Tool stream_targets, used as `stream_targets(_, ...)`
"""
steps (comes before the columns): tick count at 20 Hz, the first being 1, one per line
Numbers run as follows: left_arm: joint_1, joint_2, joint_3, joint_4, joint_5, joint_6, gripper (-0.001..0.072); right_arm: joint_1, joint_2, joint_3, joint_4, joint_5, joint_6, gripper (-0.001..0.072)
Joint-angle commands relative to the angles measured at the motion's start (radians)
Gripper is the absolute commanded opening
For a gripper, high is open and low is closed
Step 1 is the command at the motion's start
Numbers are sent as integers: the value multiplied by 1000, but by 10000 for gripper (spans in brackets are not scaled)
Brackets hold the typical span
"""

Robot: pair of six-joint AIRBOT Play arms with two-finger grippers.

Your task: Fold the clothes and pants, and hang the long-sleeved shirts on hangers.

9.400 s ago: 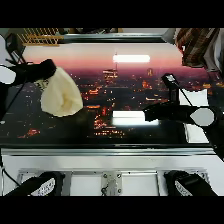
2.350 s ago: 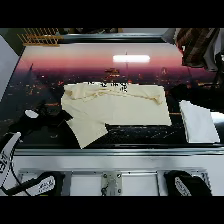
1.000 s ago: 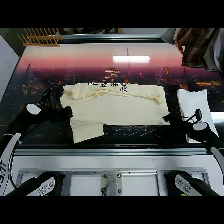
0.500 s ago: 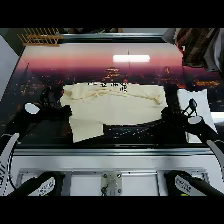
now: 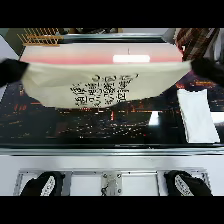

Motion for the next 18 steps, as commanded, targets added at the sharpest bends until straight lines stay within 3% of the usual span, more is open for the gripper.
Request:
stream_targets(1,10,189,182,3,-22,-29,6,0,180,158,-21,51,-2,7)
stream_targets(5,10,342,256,7,-20,-78,6,0,360,159,-49,73,0,7)
stream_targets(10,10,349,250,6,-29,-142,6,0,417,159,-209,177,134,7)
stream_targets(14,10,227,86,2,-75,-174,6,0,320,159,-226,310,152,7)
stream_targets(18,9,3,-62,3,-58,-150,7,2,77,159,-228,404,151,7)
